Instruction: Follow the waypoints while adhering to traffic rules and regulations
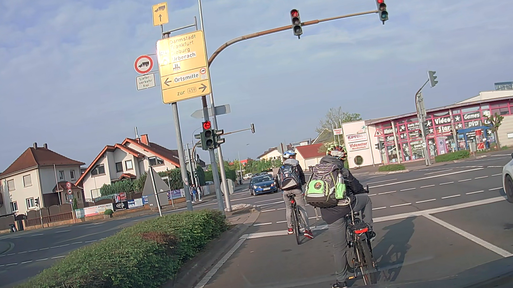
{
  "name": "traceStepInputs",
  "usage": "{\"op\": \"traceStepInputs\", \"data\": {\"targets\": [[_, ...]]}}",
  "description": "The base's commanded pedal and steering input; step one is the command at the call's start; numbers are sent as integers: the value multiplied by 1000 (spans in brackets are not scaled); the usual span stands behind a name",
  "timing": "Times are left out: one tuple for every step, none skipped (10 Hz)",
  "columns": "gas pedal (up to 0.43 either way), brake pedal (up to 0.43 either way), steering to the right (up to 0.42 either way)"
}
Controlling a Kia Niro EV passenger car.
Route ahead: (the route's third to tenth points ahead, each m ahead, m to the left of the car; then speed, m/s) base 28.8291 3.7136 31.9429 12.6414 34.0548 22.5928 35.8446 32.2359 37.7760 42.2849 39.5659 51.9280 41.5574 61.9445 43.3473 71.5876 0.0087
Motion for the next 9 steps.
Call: {"op": "traceStepInputs", "data": {"targets": [[0, 311, 64], [0, 311, 64], [0, 311, 64], [0, 311, 64], [0, 311, 64], [0, 311, 64], [0, 311, 64], [0, 317, 64], [0, 311, 64]]}}
